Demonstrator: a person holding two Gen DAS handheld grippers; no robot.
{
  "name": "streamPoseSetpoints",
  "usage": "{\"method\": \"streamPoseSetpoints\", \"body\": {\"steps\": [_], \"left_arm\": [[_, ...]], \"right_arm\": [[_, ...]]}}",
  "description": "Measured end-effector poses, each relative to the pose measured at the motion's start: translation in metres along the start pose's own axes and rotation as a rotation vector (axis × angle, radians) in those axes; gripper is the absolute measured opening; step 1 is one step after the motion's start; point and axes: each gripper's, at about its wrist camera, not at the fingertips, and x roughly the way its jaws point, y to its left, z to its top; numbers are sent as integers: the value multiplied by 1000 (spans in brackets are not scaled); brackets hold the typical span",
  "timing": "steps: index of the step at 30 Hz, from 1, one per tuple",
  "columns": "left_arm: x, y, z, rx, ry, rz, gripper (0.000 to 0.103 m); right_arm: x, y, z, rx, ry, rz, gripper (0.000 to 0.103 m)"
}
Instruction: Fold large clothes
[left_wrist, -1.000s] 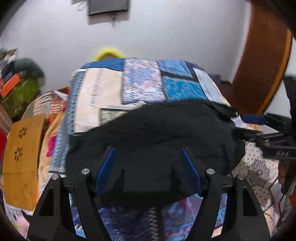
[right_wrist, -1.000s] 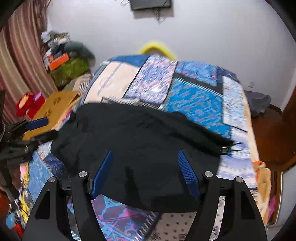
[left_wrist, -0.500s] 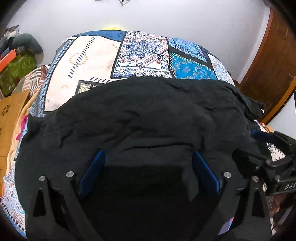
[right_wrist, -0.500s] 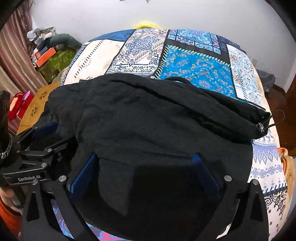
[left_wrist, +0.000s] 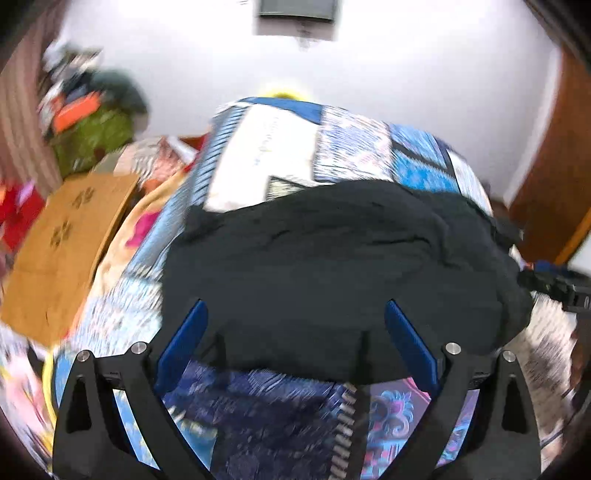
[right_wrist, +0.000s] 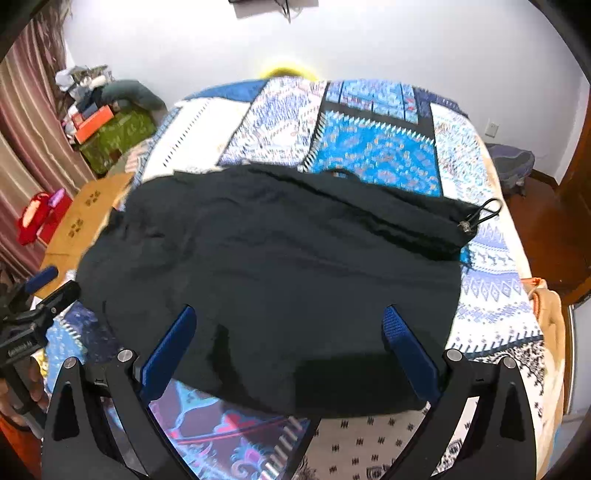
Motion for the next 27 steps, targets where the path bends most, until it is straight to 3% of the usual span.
{"method": "streamPoseSetpoints", "body": {"steps": [8, 13, 17, 20, 22, 25, 27], "left_arm": [[13, 66, -26, -334, 123, -188, 97], [43, 82, -45, -523, 194, -326, 97], [66, 92, -46, -636, 197, -401, 97], [90, 100, -47, -769, 197, -511, 97], [97, 104, -45, -824, 170, -516, 97], [105, 100, -36, -834, 130, -458, 97], [109, 89, -31, -822, 93, -348, 96]], "right_arm": [[-21, 6, -2, 24, -66, 28, 101], [4, 8, -10, 16, 1, 10, 101], [27, 5, -18, 17, 67, 0, 101], [35, 2, -23, 21, 84, -1, 101], [33, 4, -25, 14, 77, -3, 101], [32, 4, -26, 10, 77, -3, 101], [32, 4, -26, 18, 82, 5, 101]]}}
